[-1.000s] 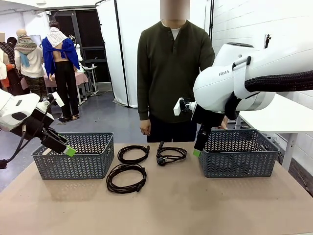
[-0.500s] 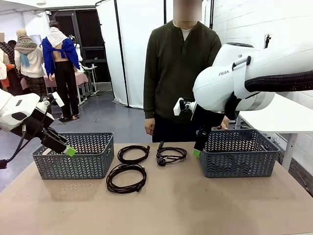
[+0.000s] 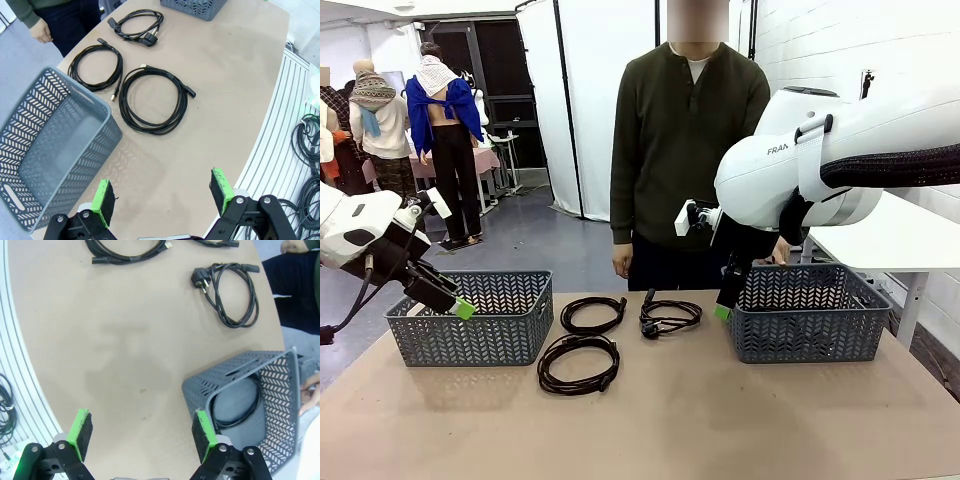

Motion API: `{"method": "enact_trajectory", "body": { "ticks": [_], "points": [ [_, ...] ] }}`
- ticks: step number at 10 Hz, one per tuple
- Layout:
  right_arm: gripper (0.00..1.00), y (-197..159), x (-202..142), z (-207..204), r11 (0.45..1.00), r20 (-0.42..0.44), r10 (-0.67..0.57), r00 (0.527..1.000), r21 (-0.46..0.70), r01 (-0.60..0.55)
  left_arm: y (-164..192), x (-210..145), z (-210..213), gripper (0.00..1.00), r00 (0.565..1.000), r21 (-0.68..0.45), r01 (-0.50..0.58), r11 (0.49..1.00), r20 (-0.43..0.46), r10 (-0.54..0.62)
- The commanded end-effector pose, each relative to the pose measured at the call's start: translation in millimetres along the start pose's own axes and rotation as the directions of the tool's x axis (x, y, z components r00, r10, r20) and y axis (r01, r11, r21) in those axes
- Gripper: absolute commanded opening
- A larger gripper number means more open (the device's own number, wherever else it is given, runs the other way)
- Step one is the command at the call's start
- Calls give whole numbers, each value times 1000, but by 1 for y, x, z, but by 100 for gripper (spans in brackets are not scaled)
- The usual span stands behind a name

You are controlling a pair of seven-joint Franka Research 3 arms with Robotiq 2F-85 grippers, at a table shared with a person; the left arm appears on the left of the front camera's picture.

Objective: Organize the cables according to human instructions.
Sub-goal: Pick up a bundle of cables and place it in the basket indicated by the human.

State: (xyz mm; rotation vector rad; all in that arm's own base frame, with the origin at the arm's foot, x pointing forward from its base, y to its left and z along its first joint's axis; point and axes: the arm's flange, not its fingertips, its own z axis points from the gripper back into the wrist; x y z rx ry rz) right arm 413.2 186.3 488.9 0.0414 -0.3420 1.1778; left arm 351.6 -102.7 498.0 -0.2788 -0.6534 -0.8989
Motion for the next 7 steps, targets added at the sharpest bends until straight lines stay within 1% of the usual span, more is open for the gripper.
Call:
{"method": "enact_trajectory", "body": {
  "ticks": [1,4,6,7],
  "points": [
    [100,0,0,0,1000,0,0,1000,0,0,3,-1,-1,100,1000,-11,3,1000,7,-3],
    [100,-14,28,0,991,-39,-135,990,10,136,3,-1,-1,100,1000,-11,3,1000,7,-3],
    [100,-27,58,-6,975,-46,-221,974,-7,221,3,-1,-1,100,1000,-11,3,1000,7,-3],
    [100,-34,71,-12,959,-46,-282,958,-19,281,3,-1,-1,100,1000,-11,3,1000,7,-3]
  ]
}}
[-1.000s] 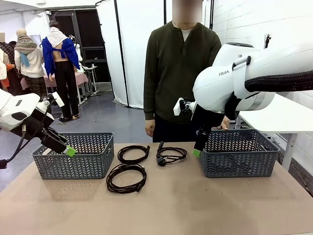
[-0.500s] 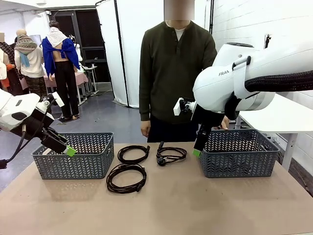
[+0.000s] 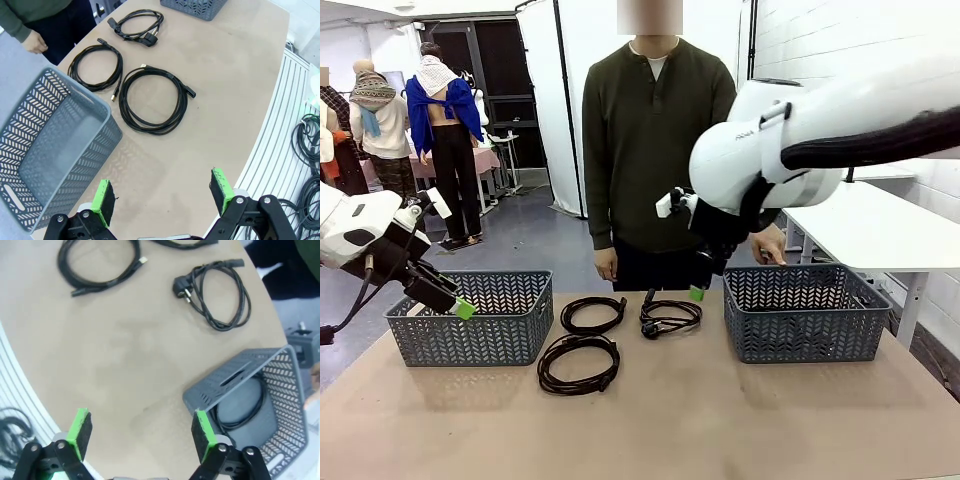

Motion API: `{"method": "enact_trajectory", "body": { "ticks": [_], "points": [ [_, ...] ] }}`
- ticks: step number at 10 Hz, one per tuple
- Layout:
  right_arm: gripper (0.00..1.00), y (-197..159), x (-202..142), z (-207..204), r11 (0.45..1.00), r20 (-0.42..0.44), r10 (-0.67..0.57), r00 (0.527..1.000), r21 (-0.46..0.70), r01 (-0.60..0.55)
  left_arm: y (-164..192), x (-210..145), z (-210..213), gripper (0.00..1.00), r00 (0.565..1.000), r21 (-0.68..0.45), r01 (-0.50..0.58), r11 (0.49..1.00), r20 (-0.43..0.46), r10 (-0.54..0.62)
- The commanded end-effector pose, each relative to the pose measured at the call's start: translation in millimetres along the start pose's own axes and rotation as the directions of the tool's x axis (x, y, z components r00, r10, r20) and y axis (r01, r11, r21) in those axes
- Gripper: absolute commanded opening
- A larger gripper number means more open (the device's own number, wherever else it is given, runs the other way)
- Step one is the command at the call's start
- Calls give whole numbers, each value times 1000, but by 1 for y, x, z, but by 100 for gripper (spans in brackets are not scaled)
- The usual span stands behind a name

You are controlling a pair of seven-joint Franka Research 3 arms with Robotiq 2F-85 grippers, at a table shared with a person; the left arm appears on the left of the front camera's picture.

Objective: Organize the cables according to human instructions.
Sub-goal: Pick up a bundle of cables and place it in the basket indicated by the human.

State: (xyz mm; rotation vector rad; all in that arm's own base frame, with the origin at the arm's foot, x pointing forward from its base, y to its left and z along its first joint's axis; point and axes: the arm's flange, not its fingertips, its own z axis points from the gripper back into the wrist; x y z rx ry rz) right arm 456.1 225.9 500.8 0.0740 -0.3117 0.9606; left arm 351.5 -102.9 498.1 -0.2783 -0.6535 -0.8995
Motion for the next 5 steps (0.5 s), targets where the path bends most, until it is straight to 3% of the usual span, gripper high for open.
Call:
{"method": "enact_trajectory", "body": {
  "ticks": [1,5],
  "points": [
    [100,-10,34,-11,991,-28,-136,990,-25,135,3,-1,-1,100,1000,-11,2,1000,7,-2],
    [100,-36,74,-52,933,13,-345,938,-103,345,3,-1,-1,100,1000,-11,2,1000,7,-2]
  ]
}}
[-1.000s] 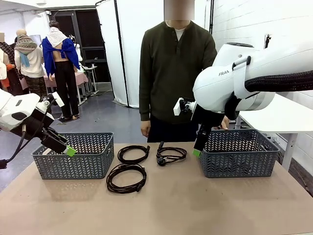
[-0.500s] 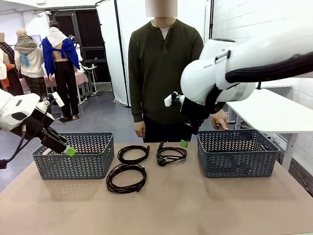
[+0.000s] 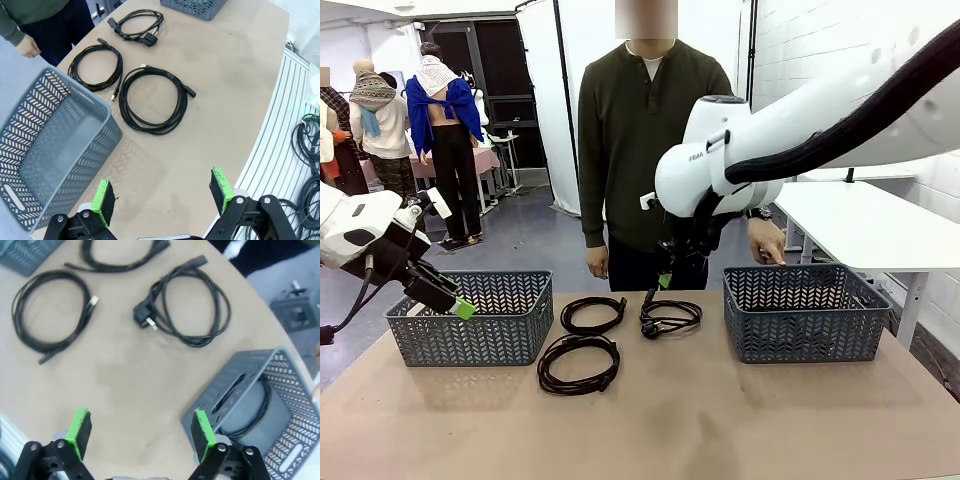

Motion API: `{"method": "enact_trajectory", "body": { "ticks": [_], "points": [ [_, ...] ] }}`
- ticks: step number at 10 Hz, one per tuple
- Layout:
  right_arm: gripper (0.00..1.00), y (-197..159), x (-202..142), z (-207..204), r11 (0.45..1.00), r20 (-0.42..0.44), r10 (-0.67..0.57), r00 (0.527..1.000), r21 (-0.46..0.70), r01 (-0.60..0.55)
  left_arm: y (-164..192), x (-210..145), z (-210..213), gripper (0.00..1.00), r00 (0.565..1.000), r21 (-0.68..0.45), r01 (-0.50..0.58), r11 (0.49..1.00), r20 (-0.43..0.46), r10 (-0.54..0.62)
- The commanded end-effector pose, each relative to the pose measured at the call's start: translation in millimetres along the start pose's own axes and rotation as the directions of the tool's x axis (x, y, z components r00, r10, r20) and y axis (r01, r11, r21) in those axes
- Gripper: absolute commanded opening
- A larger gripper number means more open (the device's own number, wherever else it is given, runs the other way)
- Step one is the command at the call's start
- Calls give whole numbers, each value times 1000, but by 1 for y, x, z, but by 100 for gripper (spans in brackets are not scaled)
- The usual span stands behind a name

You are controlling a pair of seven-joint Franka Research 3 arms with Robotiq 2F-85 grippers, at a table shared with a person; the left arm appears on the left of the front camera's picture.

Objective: Organize the cables according to human instructions.
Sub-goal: Pick up a bundle of cables and place it in the basket indicated by the human.

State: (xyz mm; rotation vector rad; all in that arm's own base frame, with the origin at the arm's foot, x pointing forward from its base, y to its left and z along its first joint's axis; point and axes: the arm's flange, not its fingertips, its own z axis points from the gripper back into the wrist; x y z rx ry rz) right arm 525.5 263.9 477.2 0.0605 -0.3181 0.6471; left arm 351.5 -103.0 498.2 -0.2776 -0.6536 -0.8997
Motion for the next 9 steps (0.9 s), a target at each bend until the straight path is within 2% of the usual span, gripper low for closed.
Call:
{"method": "enact_trajectory", "body": {
  "ticks": [1,5,6,9],
  "points": [
    [100,-3,23,-16,995,-3,-89,996,-48,89,3,-1,-1,100,1000,-12,2,1000,7,-2],
    [100,-7,38,-39,990,-53,-133,990,-45,131,3,-1,-1,100,1000,-12,2,1000,7,-2],
    [100,-11,28,-34,993,-17,-115,993,-26,115,3,-1,-1,100,1000,-12,2,1000,7,-2],
    [100,-11,28,-34,993,-17,-115,993,-26,115,3,-1,-1,100,1000,-12,2,1000,7,-2]
  ]
}}
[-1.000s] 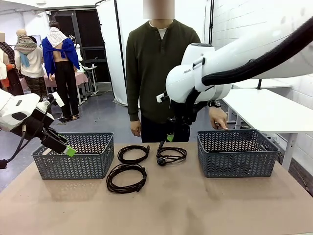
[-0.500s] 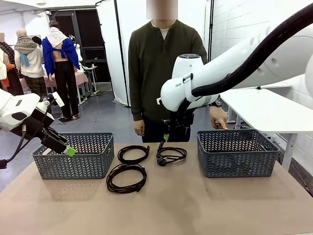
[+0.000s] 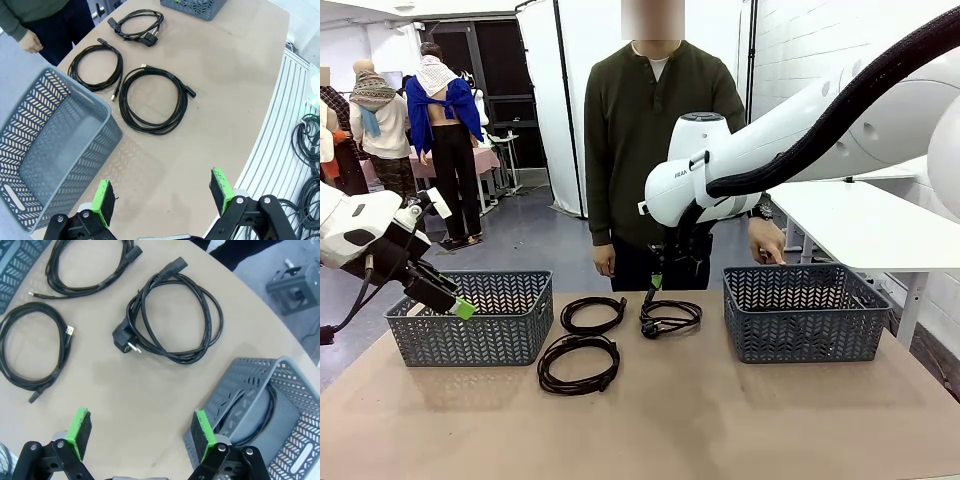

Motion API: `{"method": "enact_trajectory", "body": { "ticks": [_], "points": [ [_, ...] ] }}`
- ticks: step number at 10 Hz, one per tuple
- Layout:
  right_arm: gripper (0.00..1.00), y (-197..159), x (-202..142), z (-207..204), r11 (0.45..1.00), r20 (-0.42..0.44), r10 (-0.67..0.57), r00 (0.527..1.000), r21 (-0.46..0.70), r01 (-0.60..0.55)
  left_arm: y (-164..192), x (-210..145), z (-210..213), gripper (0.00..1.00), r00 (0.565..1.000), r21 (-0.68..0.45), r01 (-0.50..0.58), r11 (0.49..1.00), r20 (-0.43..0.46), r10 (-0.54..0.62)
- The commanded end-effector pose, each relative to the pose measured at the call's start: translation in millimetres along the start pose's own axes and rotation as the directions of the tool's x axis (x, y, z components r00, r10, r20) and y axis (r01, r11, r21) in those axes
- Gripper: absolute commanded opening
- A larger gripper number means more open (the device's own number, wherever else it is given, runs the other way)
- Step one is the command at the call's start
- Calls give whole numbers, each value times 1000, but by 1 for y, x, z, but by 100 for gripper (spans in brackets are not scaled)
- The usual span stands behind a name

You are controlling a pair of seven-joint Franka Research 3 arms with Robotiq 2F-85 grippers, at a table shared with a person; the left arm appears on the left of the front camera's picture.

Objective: Organize the cables according to human instructions.
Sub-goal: Pick up a bundle of cables and place it in the basket indicated by the human.

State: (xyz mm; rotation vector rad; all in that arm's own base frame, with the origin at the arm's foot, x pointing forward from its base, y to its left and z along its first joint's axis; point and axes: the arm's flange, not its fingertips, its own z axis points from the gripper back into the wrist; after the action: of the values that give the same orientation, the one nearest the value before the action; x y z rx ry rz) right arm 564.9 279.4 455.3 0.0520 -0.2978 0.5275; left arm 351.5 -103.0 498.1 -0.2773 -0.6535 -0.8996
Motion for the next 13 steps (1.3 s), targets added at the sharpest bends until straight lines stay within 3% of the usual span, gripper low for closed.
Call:
{"method": "enact_trajectory", "body": {
  "ticks": [1,3,7,13],
  "points": [
    [100,-1,-4,0,1000,4,2,1000,-4,-2,3,-1,-1,100,1000,-12,2,1000,7,-2],
    [100,0,0,0,1000,0,0,1000,0,0,3,-1,-1,100,1000,-12,2,1000,7,-2],
    [100,8,37,-34,960,-30,-281,959,-7,281,3,-1,-1,100,1000,-12,2,1000,7,-2],
    [100,8,59,-87,886,-32,-459,888,-86,455,3,-1,-1,100,1000,-12,2,1000,7,-2]
  ]
}}
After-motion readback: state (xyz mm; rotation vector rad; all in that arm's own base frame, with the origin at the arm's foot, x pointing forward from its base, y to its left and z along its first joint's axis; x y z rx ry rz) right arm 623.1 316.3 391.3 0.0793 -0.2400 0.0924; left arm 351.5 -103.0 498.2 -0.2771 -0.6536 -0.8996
